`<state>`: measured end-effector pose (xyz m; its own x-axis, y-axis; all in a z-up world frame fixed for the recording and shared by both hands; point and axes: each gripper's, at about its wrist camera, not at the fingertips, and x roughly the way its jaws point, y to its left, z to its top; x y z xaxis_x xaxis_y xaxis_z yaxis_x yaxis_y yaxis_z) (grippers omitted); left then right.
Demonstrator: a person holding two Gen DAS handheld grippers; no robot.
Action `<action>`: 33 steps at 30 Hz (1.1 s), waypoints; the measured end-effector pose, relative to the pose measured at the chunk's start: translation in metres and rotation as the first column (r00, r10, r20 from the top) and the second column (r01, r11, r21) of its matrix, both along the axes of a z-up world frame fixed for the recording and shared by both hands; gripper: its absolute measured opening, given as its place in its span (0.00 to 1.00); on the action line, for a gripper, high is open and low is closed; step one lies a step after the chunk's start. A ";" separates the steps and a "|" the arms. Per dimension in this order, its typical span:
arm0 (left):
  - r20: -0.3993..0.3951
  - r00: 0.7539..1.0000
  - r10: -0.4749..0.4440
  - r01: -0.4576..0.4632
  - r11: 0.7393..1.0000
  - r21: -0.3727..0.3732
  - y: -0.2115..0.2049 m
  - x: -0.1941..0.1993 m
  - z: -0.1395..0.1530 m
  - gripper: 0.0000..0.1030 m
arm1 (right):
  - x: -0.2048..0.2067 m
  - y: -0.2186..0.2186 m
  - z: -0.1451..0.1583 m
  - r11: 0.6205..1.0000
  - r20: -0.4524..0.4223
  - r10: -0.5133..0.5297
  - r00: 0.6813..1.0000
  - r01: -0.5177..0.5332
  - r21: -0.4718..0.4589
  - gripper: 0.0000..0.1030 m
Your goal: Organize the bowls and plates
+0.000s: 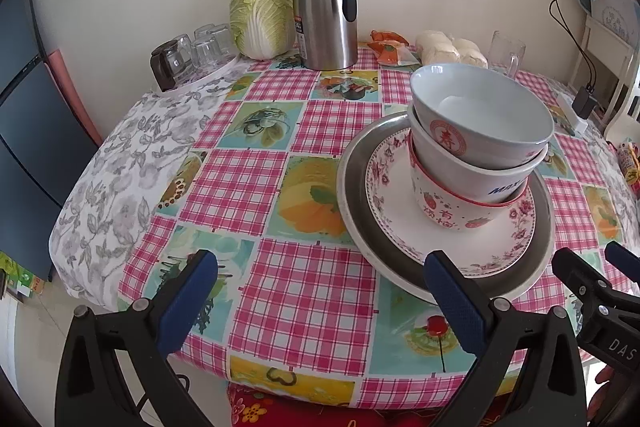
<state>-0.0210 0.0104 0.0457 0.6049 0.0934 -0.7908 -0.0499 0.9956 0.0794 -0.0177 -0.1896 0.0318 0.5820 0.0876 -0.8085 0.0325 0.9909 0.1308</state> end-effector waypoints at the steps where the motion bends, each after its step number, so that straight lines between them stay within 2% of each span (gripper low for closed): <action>1: 0.000 1.000 -0.001 0.001 1.000 -0.001 0.000 0.000 0.000 1.00 | 0.000 0.000 0.000 1.000 0.001 -0.001 1.000 0.001 0.000 1.00; 33: -0.028 1.000 -0.008 0.008 1.000 0.011 0.005 0.003 -0.006 1.00 | 0.000 -0.001 -0.001 1.000 -0.005 0.001 1.000 -0.001 -0.004 1.00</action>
